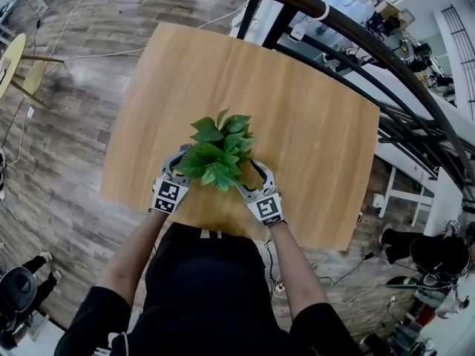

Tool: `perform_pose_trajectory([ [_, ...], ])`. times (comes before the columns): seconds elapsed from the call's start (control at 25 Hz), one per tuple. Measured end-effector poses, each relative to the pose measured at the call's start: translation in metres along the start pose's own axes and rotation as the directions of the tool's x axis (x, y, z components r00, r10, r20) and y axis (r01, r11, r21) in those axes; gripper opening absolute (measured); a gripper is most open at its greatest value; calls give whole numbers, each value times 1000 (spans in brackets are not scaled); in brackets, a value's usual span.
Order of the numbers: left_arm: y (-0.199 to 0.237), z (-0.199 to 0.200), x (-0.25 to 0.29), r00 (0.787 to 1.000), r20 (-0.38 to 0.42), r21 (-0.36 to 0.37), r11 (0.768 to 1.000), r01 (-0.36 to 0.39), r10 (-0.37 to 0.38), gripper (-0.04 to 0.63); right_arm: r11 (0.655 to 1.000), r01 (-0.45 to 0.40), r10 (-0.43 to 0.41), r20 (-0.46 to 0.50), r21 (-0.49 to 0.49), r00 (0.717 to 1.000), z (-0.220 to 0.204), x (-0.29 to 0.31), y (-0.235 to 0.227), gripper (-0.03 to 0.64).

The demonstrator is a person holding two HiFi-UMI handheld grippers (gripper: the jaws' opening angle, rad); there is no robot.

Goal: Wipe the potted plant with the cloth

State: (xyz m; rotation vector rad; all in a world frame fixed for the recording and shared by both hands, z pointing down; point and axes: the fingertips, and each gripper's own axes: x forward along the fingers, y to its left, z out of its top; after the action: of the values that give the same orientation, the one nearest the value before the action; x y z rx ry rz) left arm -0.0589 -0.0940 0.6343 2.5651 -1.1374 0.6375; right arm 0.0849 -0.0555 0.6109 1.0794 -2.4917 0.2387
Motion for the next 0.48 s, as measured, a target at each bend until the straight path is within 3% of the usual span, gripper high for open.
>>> perform_pose_trajectory([
  [0.12, 9, 3, 20, 1000, -5, -25, 1000, 10, -10, 147, 995, -71, 66, -61, -75, 996, -11, 25, -6, 287],
  [0.28, 14, 6, 38, 996, 9, -64, 994, 86, -85, 147, 978, -129, 116, -88, -162, 989, -12, 41, -11, 296],
  [0.48, 11, 3, 46, 992, -7, -69, 990, 122, -123, 147, 981, -149, 139, -86, -125, 986, -11, 53, -13, 298],
])
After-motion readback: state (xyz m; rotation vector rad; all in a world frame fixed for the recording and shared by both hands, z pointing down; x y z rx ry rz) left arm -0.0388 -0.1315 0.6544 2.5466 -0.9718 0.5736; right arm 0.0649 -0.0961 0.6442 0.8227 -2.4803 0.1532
